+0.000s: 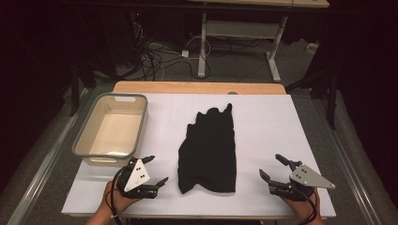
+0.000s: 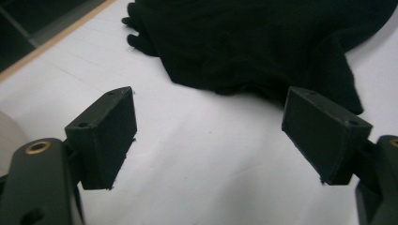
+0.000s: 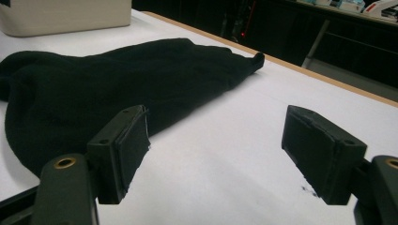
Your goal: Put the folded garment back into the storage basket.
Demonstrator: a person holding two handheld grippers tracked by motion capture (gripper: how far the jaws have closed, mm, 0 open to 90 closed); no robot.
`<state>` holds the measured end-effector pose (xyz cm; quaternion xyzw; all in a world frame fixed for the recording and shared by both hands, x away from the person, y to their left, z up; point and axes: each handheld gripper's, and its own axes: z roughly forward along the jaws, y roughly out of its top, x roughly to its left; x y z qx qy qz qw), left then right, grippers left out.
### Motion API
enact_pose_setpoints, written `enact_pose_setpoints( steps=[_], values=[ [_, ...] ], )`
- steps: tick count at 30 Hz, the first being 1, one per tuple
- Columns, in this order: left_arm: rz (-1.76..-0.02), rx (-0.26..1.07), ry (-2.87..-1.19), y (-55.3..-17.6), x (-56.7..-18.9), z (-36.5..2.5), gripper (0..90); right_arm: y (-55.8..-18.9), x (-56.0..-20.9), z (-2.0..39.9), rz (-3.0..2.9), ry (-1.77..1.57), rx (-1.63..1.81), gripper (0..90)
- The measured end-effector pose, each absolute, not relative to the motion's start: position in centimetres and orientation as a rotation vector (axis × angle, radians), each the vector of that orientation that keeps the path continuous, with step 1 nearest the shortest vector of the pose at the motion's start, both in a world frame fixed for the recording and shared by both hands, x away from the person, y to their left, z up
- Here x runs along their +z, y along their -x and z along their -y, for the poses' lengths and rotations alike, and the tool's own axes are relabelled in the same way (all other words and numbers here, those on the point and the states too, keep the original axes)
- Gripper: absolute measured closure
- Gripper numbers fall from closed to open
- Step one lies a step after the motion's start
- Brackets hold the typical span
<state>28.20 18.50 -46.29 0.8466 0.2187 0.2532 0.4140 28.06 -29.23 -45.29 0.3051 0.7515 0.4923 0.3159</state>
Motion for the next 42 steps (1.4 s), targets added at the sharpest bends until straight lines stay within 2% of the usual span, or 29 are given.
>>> enact_pose_setpoints(
  steps=[5, 14, 19, 23, 24, 25, 27, 32, 35, 36, 39, 42],
  values=[
    [-0.593, 0.584, -2.123, -28.6, -46.4, -18.6, 17.7, -28.0, -45.3, 29.5, -1.982, -0.798, 1.289, 23.3],
    [-0.542, 0.563, -2.211, -28.2, -46.8, -16.9, 17.7, -28.1, -45.3, 29.7, -1.994, -0.799, 1.293, 23.9],
    [-0.571, 0.492, -2.245, -28.6, -46.9, -16.0, 17.7, -27.9, -45.6, 29.5, -2.015, -0.792, 1.261, 23.3],
    [-0.498, 0.383, -2.270, -28.5, -47.1, -14.4, 17.6, -27.8, -45.6, 29.4, -2.014, -0.795, 1.247, 23.3],
    [-0.490, 0.376, -2.287, -28.5, -47.2, -13.7, 13.7, -27.9, -45.6, 29.4, -2.016, -0.792, 1.243, 23.4],
    [-0.478, 0.370, -2.298, -28.5, -47.2, -13.2, 13.7, -27.9, -45.6, 29.4, -2.016, -0.792, 1.243, 23.4],
    [-0.456, 0.335, -2.319, -29.0, -47.5, -11.5, 13.4, -27.9, -45.6, 29.4, -2.016, -0.799, 1.251, 23.3],
    [-0.437, 0.347, -2.378, -30.5, -48.1, -9.2, 2.1, -27.6, -46.0, 29.3, -2.031, -0.803, 1.235, 23.6],
    [-0.461, 0.342, -2.386, -31.3, -48.1, -8.9, 2.3, -27.6, -46.0, 29.2, -2.038, -0.800, 1.227, 23.6],
    [-0.477, 0.296, -2.393, -32.3, -48.2, -8.8, 1.5, -27.6, -46.0, 29.1, -2.036, -0.798, 1.224, 23.7],
    [-0.482, 0.312, -2.387, -33.1, -48.2, -8.7, 3.9, -27.7, -46.0, 29.3, -2.037, -0.810, 1.239, 25.1],
    [-0.452, 0.254, -2.399, -34.5, -48.1, -8.6, 7.9, -28.0, -46.2, 29.7, -2.029, -0.855, 1.259, 25.2]
  ],
)
